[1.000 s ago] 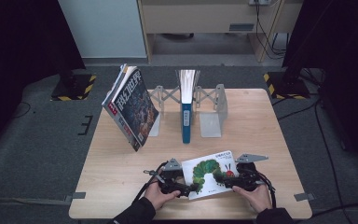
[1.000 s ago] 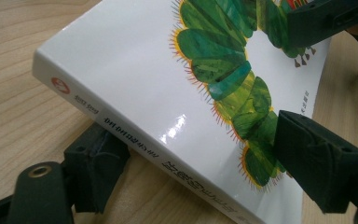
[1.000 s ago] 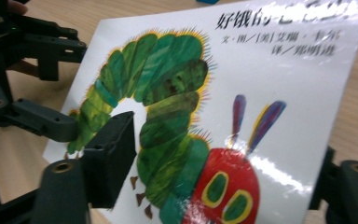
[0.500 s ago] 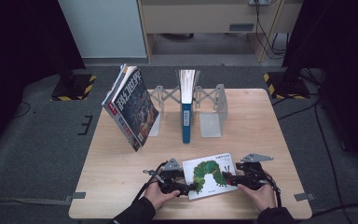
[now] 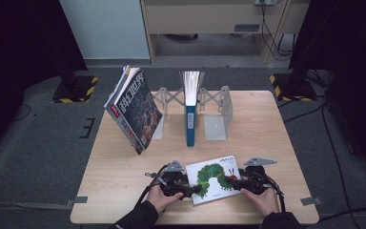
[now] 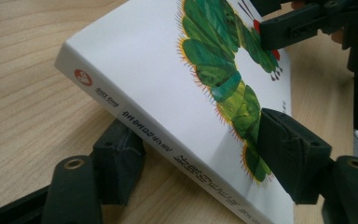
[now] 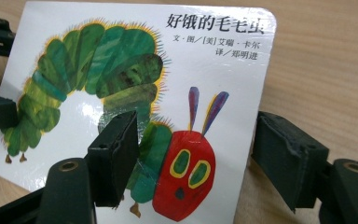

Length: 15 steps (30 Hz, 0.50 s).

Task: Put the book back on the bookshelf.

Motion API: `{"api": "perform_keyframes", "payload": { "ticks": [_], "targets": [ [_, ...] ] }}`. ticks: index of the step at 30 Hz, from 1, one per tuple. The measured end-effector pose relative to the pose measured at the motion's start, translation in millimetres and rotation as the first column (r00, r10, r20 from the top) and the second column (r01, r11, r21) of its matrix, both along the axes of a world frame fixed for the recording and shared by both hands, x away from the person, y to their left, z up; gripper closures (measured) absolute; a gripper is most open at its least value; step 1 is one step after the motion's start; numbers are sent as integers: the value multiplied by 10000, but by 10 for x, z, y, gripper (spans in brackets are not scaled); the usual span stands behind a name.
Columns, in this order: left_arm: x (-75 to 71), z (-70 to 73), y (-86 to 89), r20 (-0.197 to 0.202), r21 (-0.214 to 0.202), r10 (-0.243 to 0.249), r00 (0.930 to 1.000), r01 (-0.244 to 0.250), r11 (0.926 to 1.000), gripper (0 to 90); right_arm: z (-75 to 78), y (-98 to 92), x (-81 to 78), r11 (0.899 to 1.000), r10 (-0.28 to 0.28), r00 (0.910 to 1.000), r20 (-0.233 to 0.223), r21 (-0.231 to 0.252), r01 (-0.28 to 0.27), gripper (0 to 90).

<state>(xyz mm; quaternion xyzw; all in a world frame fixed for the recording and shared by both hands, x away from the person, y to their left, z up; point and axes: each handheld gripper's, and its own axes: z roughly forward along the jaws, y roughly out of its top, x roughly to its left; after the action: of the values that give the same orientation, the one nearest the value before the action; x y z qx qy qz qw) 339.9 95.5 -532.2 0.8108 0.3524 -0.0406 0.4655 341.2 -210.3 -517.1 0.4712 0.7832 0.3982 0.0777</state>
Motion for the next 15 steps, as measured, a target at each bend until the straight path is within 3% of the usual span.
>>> {"api": "perform_keyframes", "payload": {
  "ticks": [2, 5, 9, 12, 15],
  "targets": [
    [-13, 14, -16, -14, -229, -301, 9995, 301, 9993, 374, 19, -2, -2, 9997, -110, 9995, 306, 239, 103, 349],
    [-32, 31, -49, 60, -182, -327, 9994, 328, 9993, 398, 37, -26, -3, 9990, -176, 9981, 584, 422, 151, 369],
    [-17, 31, -37, -86, -380, -341, 9994, 338, 9987, 417, 31, -32, -5, 9986, -193, 9979, 612, 497, 163, 354],
    [-13, 65, -15, -131, -729, -311, 9994, 300, 9969, 483, 49, -39, -3, 9987, -50, 9986, 524, 514, 23, 322],
    [-19, 84, -15, 29, -673, -361, 9993, 362, 9971, 505, 47, -62, -16, 9979, -5, 9992, 403, 642, -21, 316]
  ]
}}
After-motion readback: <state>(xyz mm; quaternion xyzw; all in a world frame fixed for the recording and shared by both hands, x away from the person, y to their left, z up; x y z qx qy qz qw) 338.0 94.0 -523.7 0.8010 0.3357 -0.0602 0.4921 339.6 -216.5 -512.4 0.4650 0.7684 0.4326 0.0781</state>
